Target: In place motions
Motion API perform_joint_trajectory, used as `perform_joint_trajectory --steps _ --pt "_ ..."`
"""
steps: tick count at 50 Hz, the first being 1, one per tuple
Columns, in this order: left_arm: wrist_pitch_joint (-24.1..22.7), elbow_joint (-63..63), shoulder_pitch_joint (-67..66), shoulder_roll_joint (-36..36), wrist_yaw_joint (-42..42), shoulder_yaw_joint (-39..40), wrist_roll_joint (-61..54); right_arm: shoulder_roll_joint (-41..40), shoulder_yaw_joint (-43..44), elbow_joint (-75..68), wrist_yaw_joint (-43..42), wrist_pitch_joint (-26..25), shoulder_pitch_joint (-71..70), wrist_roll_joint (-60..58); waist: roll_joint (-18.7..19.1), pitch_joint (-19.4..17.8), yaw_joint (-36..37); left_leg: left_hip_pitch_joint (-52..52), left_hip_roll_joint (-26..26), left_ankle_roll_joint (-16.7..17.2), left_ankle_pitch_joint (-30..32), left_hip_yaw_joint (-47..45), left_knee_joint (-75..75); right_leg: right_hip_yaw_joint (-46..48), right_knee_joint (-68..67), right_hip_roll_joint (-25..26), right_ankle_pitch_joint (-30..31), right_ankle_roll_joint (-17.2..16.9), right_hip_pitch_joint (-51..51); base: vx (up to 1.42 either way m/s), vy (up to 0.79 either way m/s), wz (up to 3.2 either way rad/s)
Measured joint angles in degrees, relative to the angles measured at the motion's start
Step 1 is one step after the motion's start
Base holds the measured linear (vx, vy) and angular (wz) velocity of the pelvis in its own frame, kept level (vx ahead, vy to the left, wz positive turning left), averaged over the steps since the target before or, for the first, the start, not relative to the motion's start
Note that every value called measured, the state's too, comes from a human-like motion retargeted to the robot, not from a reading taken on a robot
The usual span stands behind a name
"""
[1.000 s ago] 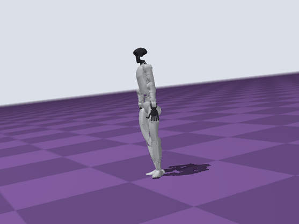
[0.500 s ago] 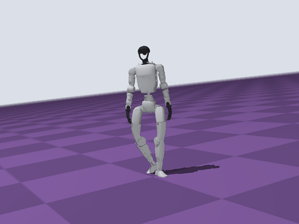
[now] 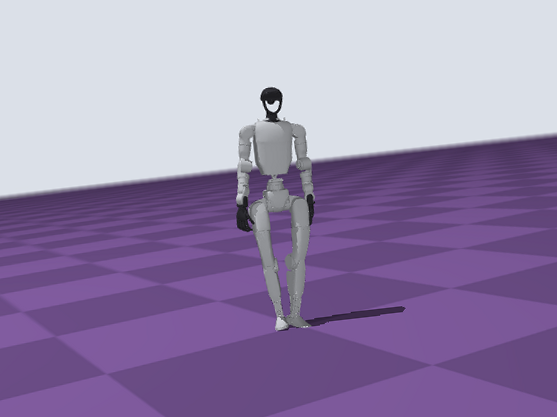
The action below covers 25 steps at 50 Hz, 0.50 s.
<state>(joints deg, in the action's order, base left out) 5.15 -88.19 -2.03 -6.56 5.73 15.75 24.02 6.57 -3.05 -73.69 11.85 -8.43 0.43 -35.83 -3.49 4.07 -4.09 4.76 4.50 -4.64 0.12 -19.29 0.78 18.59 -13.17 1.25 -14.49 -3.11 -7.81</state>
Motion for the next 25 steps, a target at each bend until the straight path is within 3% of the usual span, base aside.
perform_joint_trajectory --steps 5,10,13,17,21,25 --pt "-1.4 2.5 -0.6 0.6 -3.5 -4.5 3.9 0.1 0.0 2.1 1.2 0.8 -1.0 -0.6 0.2 -0.1 -4.7 -0.1 1.1 0.9 -2.5 3.3 4.2 1.1 1.9 -1.4 1.8 -0.2 -0.5 -0.24 0.04 0.00" --pt "-5.5 2.7 1.2 0.8 -2.9 -2.1 -0.3 0.0 -0.8 4.3 2.2 0.9 -1.8 0.9 -0.9 -1.9 1.9 4.4 2.8 -0.5 -1.9 13.7 10.8 -10.8 0.3 -1.4 5.3 -0.2 -3.3 -0.31 0.16 -2.71" --pt "-4.9 2.6 2.0 -1.7 -2.4 -7.4 2.8 0.0 -1.2 5.3 2.9 0.8 -2.5 1.0 0.5 -3.4 2.2 3.5 3.0 1.7 -1.8 20.8 10.3 -17.4 -0.6 1.4 7.8 0.3 -4.5 -0.42 0.23 -2.93" --pt "-4.0 2.9 2.3 -3.9 -1.8 -11.9 9.7 0.5 -0.6 7.4 3.4 1.4 -3.2 -0.8 3.5 -3.9 -4.0 1.6 -1.0 0.0 -5.2 9.2 6.6 -22.4 -0.2 5.2 11.6 2.1 -7.3 -0.54 0.36 -2.14" --pt "-3.9 2.9 1.1 -4.6 -1.0 -10.6 11.6 1.2 -2.1 8.7 0.9 1.9 -4.4 -1.0 6.9 -3.8 -13.0 1.8 -5.2 1.4 -7.1 -1.9 4.9 -22.0 0.8 8.3 11.3 4.7 -11.7 -0.63 0.48 -2.65" --pt "-3.6 2.4 -0.1 -5.5 -0.4 -8.0 11.3 2.0 -1.5 6.9 -2.0 0.3 -6.3 1.7 9.2 -5.7 -16.6 -0.1 -9.2 2.6 -8.9 -16.6 3.3 -1.5 1.5 4.7 4.0 9.6 -12.4 -0.63 0.67 -3.45"
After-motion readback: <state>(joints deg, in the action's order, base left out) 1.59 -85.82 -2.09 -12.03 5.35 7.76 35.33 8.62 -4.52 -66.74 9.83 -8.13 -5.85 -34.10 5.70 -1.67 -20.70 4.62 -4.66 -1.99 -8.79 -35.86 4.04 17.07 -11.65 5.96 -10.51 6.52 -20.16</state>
